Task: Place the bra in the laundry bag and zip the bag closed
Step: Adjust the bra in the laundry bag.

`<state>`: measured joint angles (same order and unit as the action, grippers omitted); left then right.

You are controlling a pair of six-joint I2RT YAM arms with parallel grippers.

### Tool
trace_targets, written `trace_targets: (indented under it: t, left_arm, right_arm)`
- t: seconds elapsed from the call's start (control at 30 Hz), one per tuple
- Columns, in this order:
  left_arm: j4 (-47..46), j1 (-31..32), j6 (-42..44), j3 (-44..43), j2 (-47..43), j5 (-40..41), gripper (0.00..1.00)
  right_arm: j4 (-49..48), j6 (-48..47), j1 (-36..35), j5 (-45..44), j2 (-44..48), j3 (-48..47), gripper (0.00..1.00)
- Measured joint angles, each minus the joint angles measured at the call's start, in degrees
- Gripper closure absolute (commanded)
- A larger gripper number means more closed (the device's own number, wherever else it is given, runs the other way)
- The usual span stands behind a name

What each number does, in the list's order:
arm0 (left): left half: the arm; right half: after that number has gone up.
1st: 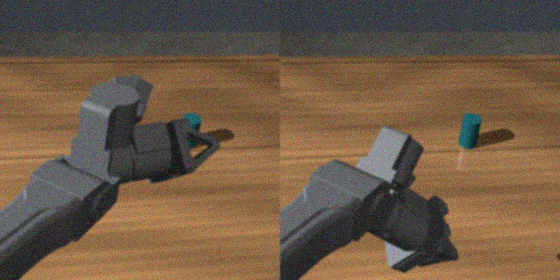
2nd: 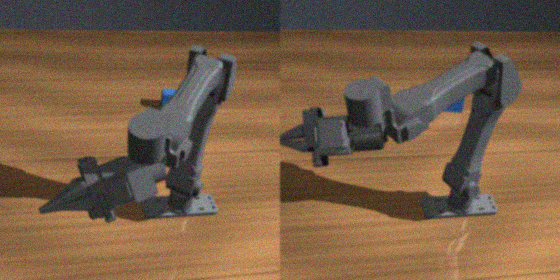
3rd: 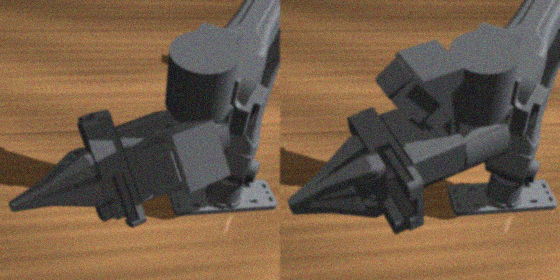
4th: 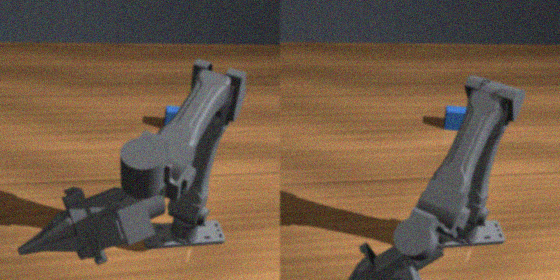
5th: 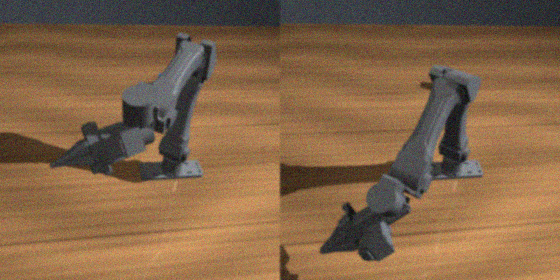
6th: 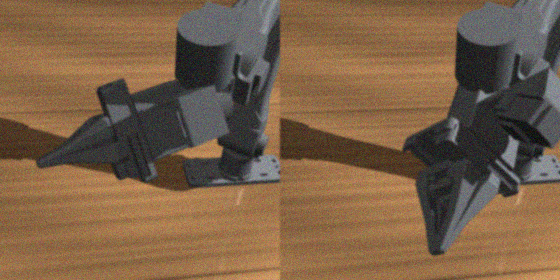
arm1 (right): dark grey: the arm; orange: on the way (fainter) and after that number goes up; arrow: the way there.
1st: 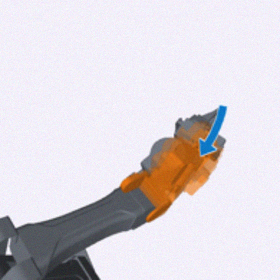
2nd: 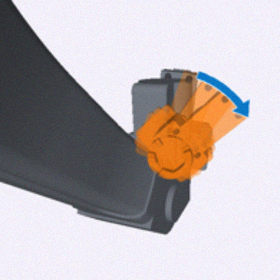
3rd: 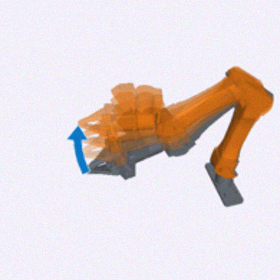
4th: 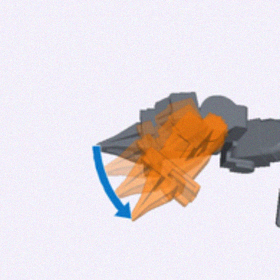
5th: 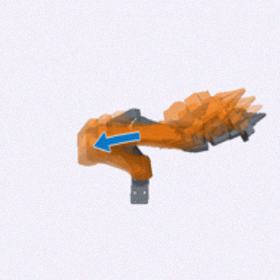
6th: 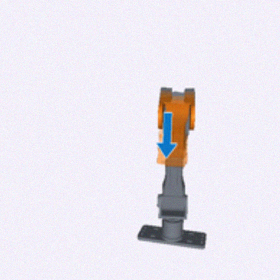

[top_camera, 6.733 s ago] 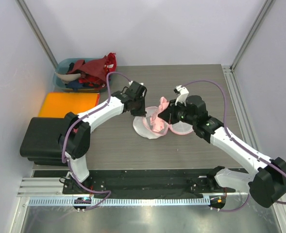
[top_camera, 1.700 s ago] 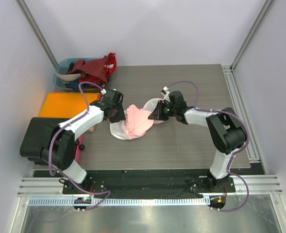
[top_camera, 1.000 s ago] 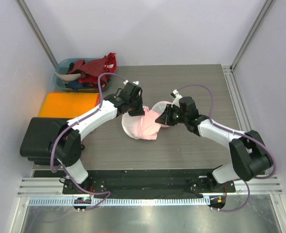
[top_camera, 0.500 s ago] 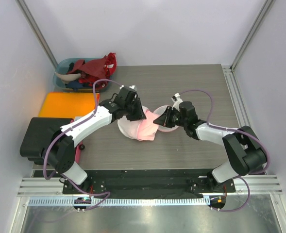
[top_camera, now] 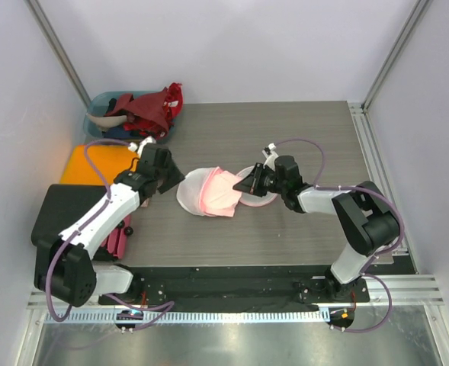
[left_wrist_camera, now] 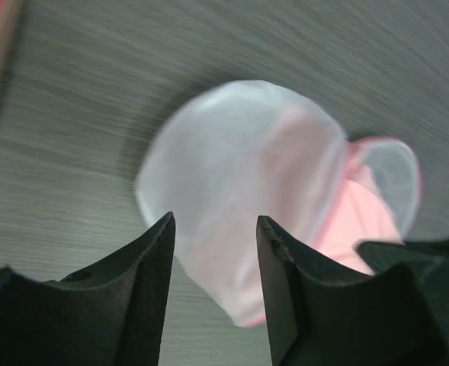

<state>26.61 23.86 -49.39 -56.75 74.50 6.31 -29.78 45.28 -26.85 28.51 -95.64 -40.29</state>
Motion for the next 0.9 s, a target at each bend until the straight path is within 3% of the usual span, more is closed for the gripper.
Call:
trace_targets:
  t: [0.17, 0.47, 0.73, 0.9]
  left_arm:
    - [0.57, -2.89, -4.63, 4.52, 3.10, 6.12, 0.64]
    - [1.51, -2.89, -7.37, -0.11, 15.76, 13.75, 0.81]
    - [1.75, -2.89, -5.07, -8.04, 27.61, 15.58, 0.89]
    - [0.17, -2.78, -3.02, -11.45, 32.26, 12.17, 0.90]
  right_arm:
    - [-0.13, 1.27, -0.04, 0.26, -1.38, -1.84, 0.99]
    - [1.16, 2.32, -0.13, 0.13, -2.69, -3.32, 0.99]
    - [2.10, 2.29, -0.20, 0.07, -2.69, -3.43, 0.99]
    - [2.08, 2.49, -0.22, 0.07, -2.75, -3.45, 0.99]
